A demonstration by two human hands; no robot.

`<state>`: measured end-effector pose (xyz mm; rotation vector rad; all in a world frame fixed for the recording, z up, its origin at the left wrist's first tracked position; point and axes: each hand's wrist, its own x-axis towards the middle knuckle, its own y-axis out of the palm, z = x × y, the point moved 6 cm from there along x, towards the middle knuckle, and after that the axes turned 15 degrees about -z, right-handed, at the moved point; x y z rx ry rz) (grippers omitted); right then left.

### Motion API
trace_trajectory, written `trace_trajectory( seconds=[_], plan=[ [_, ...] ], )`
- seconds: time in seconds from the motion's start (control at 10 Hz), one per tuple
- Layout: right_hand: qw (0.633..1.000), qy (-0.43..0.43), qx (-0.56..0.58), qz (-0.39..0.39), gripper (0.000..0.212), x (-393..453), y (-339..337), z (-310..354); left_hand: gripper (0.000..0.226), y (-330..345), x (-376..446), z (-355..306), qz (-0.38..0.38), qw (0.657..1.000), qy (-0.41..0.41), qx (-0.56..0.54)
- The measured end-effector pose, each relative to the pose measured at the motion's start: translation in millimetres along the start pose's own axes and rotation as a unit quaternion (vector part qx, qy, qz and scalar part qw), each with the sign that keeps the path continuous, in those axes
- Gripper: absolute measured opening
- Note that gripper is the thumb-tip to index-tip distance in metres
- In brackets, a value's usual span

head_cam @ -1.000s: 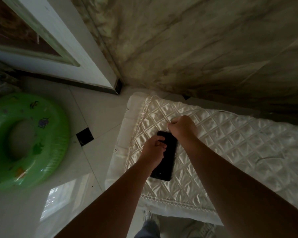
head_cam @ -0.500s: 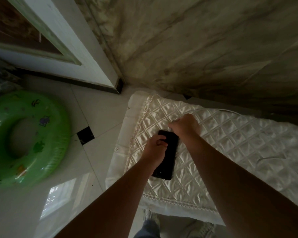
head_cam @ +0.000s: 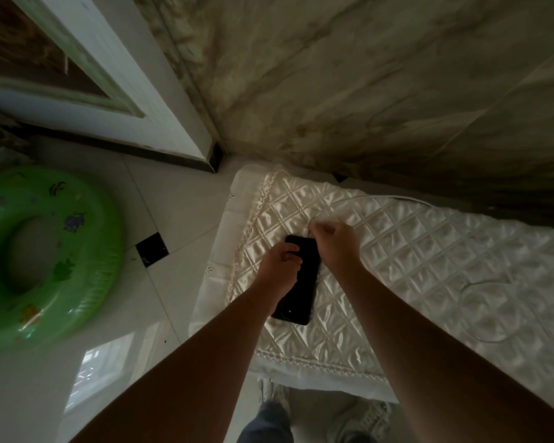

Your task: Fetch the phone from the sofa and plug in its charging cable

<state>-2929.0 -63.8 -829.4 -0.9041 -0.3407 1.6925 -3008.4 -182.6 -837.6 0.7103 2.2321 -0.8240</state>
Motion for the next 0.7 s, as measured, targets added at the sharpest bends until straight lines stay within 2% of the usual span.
trace_trajectory(
  seconds=[0.2,0.3,0.4,0.5,0.6,0.7],
  plan=[
    [0.998,0.005,0.043,0.049,0.024,-17.1,-10.2,2.9,0.022,-4.2,-15.0,-10.6,0.041,0.994,-0.086,-0.05],
    [0.989,0.061,0.118,0.067,0.018,-27.3,-20.5,1.0,0.018,-6.7,-27.2,-18.9,0.068,0.989,-0.126,-0.038],
    [0.983,0.072,0.159,0.05,0.026,-38.0,-33.7,6.8,0.034,-15.3,-35.1,-31.2,0.063,0.99,-0.118,-0.05],
    [0.979,0.088,0.186,0.019,0.039,-53.4,-49.1,23.2,0.046,-30.8,-47.0,-45.6,0.047,0.993,-0.071,-0.079],
    [0.965,0.111,0.236,0.024,0.035,-71.5,-66.1,37.4,0.048,-45.9,-66.7,-64.0,0.029,0.992,-0.015,-0.118],
    [0.936,0.164,0.308,0.056,0.044,-93.5,-85.7,51.4,0.048,-58.8,-90.7,-85.7,0.024,0.985,0.006,-0.171]
  ],
)
